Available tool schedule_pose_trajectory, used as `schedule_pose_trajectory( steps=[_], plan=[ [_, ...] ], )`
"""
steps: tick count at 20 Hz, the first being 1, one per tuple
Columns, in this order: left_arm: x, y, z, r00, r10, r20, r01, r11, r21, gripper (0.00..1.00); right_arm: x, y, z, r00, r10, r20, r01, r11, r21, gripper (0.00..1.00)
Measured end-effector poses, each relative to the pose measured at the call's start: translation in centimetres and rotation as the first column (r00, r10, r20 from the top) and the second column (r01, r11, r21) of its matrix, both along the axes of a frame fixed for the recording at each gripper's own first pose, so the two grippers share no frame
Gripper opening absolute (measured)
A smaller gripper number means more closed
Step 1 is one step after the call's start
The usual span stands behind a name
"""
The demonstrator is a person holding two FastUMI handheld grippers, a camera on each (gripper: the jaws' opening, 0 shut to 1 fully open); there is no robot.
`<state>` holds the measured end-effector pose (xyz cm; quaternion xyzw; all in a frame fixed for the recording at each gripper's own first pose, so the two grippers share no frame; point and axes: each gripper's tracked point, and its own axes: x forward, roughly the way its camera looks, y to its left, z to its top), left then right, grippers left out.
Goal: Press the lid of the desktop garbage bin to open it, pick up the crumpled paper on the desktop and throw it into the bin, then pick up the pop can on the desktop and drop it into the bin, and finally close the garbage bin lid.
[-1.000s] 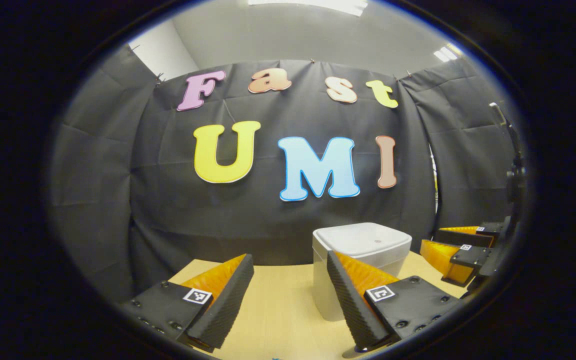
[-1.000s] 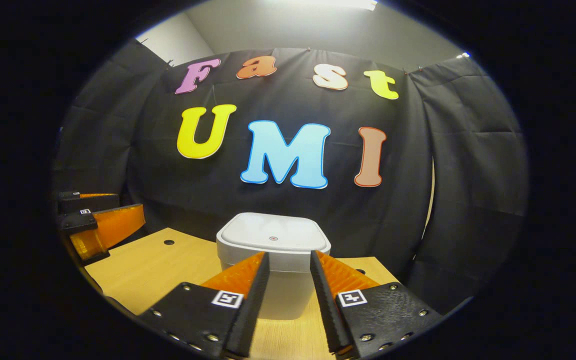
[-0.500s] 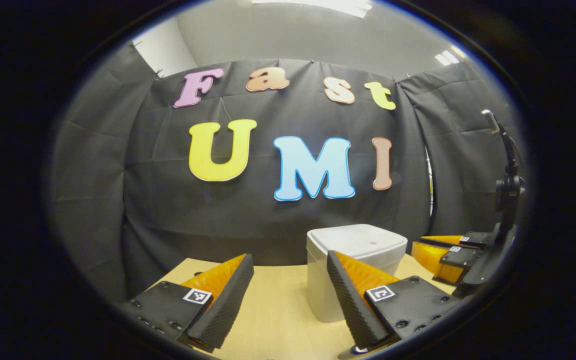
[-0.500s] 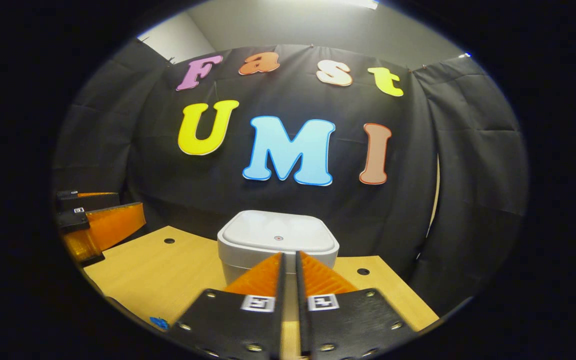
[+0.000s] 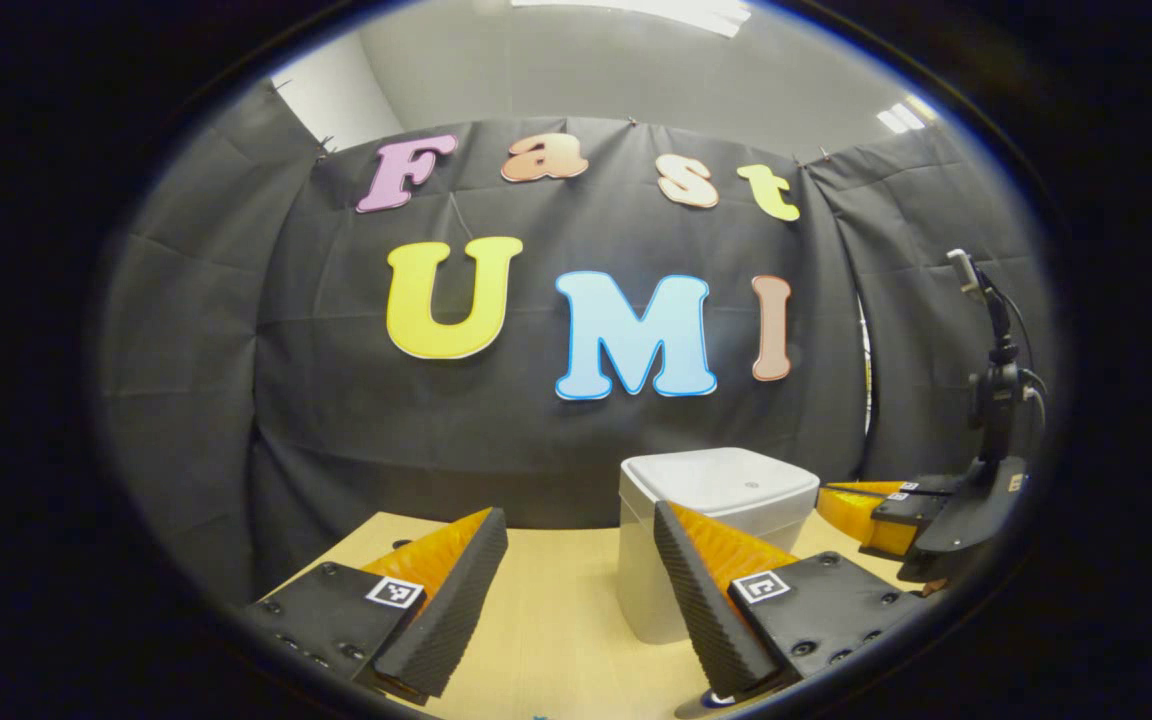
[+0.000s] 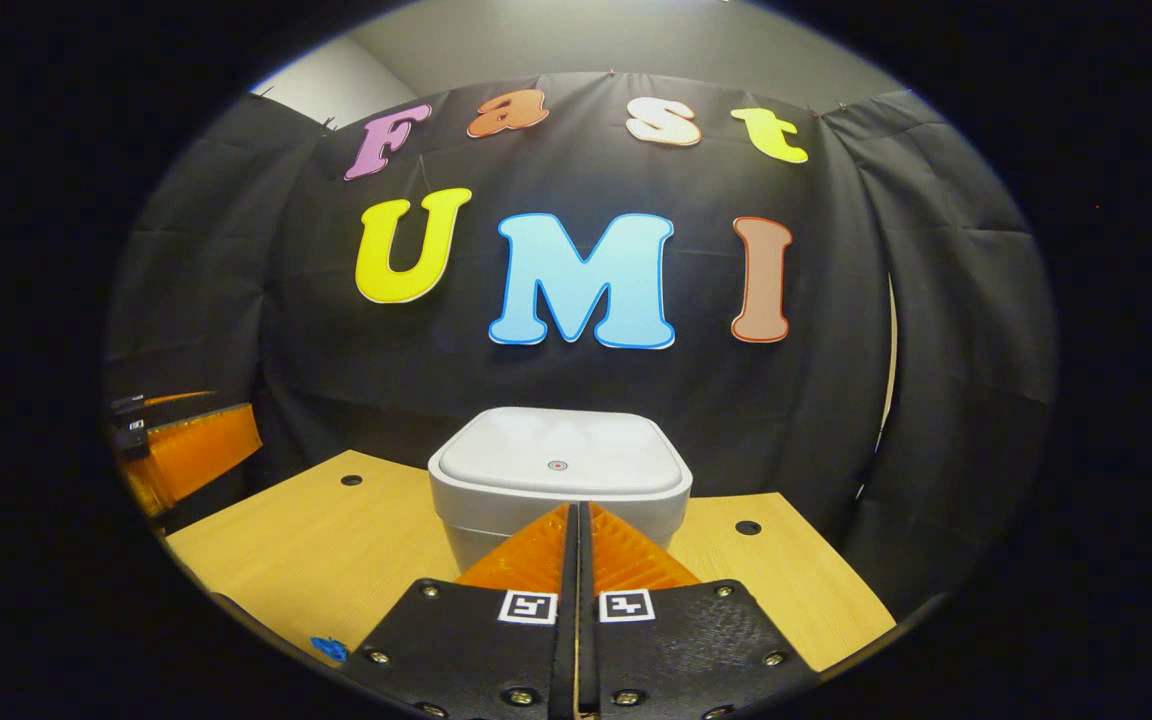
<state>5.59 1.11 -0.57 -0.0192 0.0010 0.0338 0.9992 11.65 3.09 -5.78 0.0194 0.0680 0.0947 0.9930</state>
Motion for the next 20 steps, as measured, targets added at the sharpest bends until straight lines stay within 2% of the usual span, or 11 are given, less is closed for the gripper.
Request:
schedule_pose_trajectory(
  steps=[5,9,15,17,20],
  plan=[
    [-0.6,0.2,-0.2,1.000,0.014,0.001,-0.014,1.000,-0.018,0.97,3.8,0.5,2.7,0.997,0.007,0.072,-0.010,0.999,0.039,0.01],
    [-1.2,0.8,-0.2,0.999,0.037,-0.001,-0.037,0.999,-0.015,0.97,5.8,0.7,1.6,1.000,0.009,0.022,-0.010,0.999,0.053,0.01],
    [-1.7,1.7,-0.2,0.998,0.062,-0.003,-0.062,0.998,-0.003,0.97,6.3,0.7,-0.4,0.999,-0.001,-0.045,0.003,0.999,0.041,0.01],
    [-1.4,1.7,-0.3,0.998,0.060,-0.006,-0.060,0.998,0.004,0.97,6.3,0.7,-0.6,0.999,-0.002,-0.039,0.004,0.999,0.046,0.01],
    [-1.2,1.1,-0.3,0.999,0.044,-0.009,-0.044,0.999,0.008,0.97,6.1,0.8,-0.9,1.000,0.022,-0.023,-0.022,1.000,-0.021,0.01]
  ],
)
